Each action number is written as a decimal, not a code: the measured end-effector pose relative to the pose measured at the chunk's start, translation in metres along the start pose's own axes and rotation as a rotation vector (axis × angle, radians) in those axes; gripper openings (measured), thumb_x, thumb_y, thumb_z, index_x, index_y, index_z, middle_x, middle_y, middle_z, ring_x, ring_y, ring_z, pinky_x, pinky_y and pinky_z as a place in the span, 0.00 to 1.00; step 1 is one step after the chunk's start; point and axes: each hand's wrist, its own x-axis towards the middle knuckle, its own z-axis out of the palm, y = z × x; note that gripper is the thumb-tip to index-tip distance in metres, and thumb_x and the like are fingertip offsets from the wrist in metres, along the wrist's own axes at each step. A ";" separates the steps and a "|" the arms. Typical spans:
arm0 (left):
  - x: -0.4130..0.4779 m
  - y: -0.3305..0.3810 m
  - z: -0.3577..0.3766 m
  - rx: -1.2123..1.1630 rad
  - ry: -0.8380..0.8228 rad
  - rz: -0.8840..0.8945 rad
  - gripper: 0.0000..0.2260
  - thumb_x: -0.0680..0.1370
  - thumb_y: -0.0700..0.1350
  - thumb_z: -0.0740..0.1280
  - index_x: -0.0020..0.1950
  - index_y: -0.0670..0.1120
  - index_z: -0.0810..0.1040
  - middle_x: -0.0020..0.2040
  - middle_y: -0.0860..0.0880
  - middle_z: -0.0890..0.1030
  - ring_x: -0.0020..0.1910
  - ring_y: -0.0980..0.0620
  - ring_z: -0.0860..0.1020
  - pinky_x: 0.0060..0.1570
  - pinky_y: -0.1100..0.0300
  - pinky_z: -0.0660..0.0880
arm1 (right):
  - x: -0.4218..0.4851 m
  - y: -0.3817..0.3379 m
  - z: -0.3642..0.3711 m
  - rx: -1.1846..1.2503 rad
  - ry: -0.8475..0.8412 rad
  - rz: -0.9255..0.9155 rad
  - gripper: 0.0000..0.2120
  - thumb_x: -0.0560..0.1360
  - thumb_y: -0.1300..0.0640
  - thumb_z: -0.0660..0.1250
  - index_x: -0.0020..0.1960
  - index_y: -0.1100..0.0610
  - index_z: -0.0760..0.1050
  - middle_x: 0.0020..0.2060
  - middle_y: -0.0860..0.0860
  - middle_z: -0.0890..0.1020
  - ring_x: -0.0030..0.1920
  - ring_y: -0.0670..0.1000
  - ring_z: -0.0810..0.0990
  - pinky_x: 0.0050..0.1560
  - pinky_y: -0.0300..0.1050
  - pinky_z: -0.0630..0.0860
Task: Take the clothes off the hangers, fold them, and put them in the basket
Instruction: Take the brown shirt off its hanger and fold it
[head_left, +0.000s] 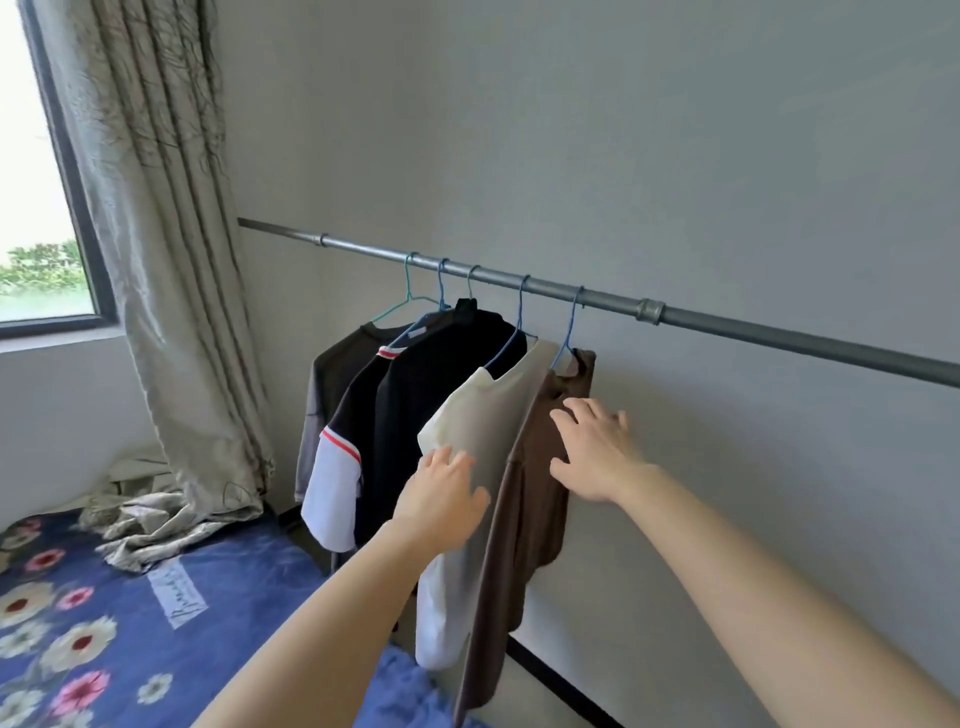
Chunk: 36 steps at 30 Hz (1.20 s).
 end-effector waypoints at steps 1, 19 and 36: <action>0.019 0.008 0.004 -0.014 0.020 0.004 0.20 0.82 0.51 0.58 0.72 0.46 0.66 0.70 0.48 0.67 0.70 0.48 0.63 0.61 0.55 0.70 | 0.018 0.016 -0.001 0.002 0.027 0.003 0.28 0.78 0.48 0.60 0.75 0.55 0.60 0.76 0.53 0.58 0.76 0.54 0.54 0.70 0.57 0.57; 0.207 0.106 0.050 -0.186 0.301 -0.201 0.11 0.83 0.52 0.57 0.58 0.50 0.76 0.51 0.52 0.81 0.50 0.50 0.79 0.46 0.56 0.75 | 0.193 0.150 -0.011 -0.244 0.437 -0.027 0.23 0.76 0.55 0.60 0.70 0.59 0.63 0.53 0.56 0.77 0.50 0.56 0.75 0.51 0.48 0.68; 0.118 0.090 0.014 -0.469 0.496 -0.130 0.12 0.81 0.46 0.64 0.40 0.52 0.82 0.35 0.53 0.82 0.37 0.57 0.79 0.37 0.66 0.74 | 0.164 0.112 0.030 0.466 0.442 -0.355 0.10 0.76 0.54 0.63 0.55 0.53 0.79 0.56 0.48 0.79 0.62 0.50 0.73 0.70 0.53 0.53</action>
